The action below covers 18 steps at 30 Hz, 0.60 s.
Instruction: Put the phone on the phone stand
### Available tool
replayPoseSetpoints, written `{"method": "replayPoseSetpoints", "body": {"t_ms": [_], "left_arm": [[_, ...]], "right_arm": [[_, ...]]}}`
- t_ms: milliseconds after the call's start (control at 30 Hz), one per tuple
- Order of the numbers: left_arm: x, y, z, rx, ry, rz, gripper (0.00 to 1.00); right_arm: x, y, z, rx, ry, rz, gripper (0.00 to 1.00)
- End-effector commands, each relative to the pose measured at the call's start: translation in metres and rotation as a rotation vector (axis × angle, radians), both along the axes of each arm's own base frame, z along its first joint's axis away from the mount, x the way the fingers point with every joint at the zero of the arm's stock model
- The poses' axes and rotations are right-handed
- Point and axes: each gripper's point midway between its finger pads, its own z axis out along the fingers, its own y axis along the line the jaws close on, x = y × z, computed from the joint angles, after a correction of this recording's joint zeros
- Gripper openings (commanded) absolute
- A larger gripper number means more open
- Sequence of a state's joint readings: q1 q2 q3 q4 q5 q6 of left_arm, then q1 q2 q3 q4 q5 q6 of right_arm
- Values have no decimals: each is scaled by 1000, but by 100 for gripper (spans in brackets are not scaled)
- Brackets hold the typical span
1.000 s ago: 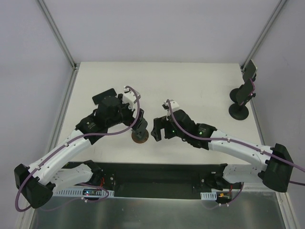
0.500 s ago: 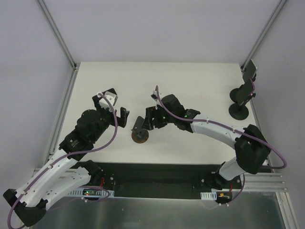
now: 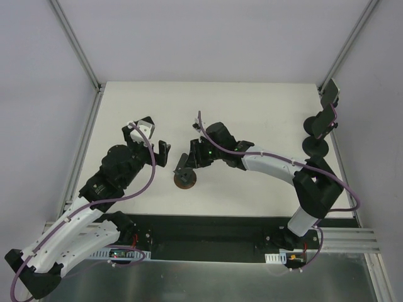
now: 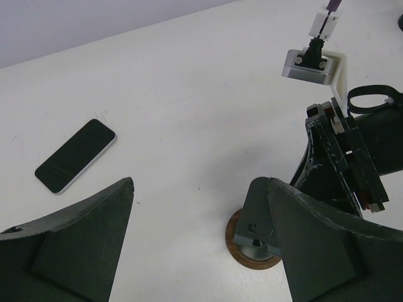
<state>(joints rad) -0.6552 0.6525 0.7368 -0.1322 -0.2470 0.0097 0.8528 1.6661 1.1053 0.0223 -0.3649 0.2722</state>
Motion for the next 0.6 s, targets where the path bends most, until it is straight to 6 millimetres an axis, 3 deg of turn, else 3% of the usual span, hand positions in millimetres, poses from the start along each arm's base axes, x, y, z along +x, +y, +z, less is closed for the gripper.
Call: {"method": "replayPoseSetpoints", "body": {"t_ms": [0,200,267,300,367,400,467,500,567], "left_arm": [[4,0,10,-24,-37,9,84],[6,-1,6,-14,-25,5,85],[7,-2,3,-8,-18,5,85],[7,-2,2,-8,-14,4,85],[7,-4,3,-11,-15,0,85],[7,-4,2,-9,-12,-3,85],[7,-6,2,-11,-6,-10,85],[7,-6,3,-12,-9,-13,85],[7,-9,3,-17,-4,-24,85]], "right_arm": [[10,13,18,67,-38,7,26],[3,2,17,73,-38,42,1],[1,-12,11,60,-27,28,1],[0,-18,21,79,-45,20,1],[5,-35,23,80,-58,-16,1],[-1,-49,28,82,-68,-32,1],[7,-77,27,49,-93,-104,1],[-1,-98,26,14,-88,-135,1],[12,-139,24,-68,-127,-249,1]]}}
